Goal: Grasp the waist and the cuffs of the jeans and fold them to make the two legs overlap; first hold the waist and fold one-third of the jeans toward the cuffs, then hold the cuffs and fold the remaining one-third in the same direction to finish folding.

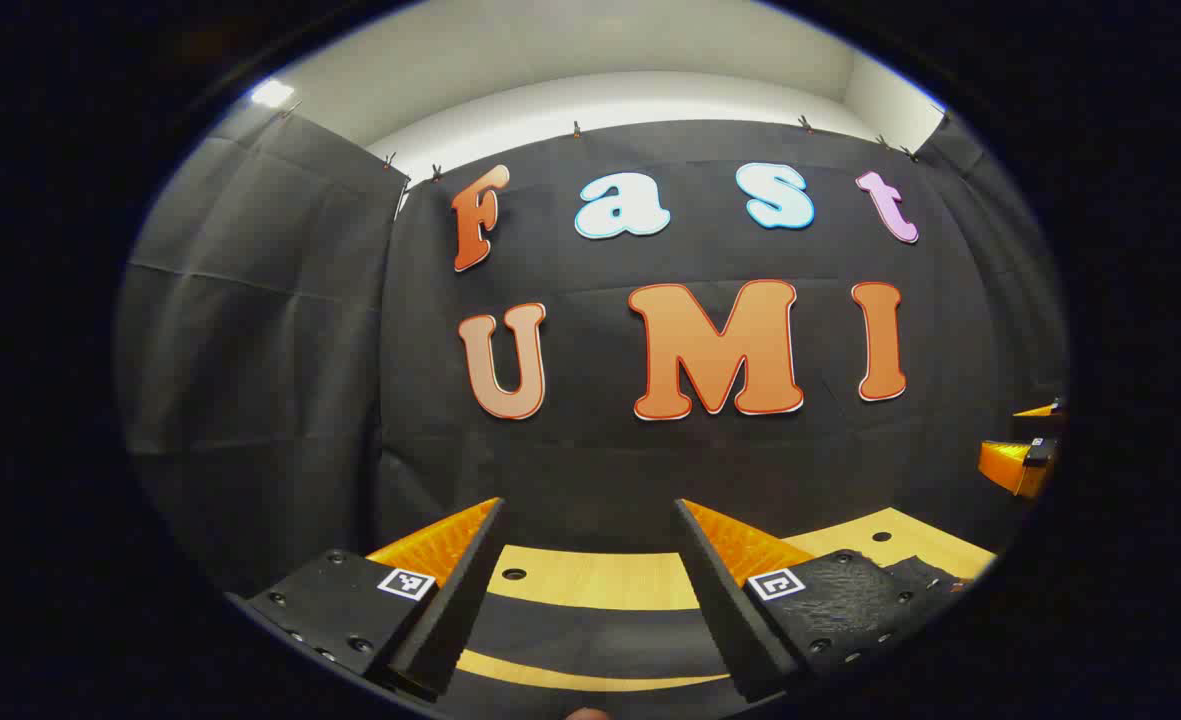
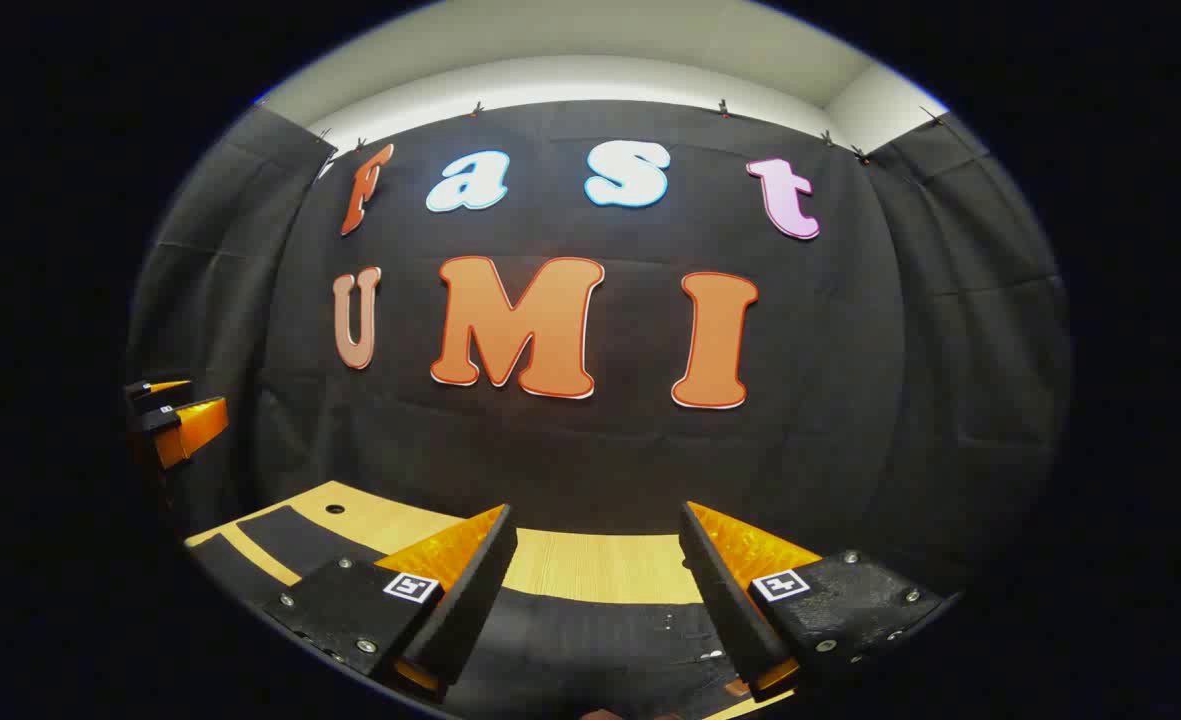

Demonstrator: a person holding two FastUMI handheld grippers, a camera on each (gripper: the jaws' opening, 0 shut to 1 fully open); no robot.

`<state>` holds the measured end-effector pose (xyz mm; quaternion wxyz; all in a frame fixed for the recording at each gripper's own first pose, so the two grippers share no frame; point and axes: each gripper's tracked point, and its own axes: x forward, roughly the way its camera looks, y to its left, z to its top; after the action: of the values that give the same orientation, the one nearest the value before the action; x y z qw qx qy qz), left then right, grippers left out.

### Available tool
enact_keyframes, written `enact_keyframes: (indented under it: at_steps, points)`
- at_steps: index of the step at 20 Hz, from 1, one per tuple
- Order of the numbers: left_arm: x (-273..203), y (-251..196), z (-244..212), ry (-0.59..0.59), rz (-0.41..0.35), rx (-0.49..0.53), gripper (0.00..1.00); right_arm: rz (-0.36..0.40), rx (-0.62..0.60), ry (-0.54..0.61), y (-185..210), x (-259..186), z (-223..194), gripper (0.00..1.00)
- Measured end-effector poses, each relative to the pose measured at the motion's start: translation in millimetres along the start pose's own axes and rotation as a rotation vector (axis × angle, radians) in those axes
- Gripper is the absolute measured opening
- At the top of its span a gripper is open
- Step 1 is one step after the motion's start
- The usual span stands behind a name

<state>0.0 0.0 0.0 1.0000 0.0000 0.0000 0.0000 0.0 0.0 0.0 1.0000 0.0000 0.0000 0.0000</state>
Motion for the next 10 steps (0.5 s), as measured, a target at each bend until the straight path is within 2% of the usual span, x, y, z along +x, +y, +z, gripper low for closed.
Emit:
enact_keyframes:
  at_steps: [1, 10]
  points:
    - [3, 7, 2, -0.001, 0.001, 0.004, 0.98, -0.012, 0.011, 0.001, 4, -1, 1, 0.98]
    - [17, 44, 5, -0.037, -0.002, 0.022, 0.98, -0.036, 0.016, 0.024, 32, 3, 4, 0.98]
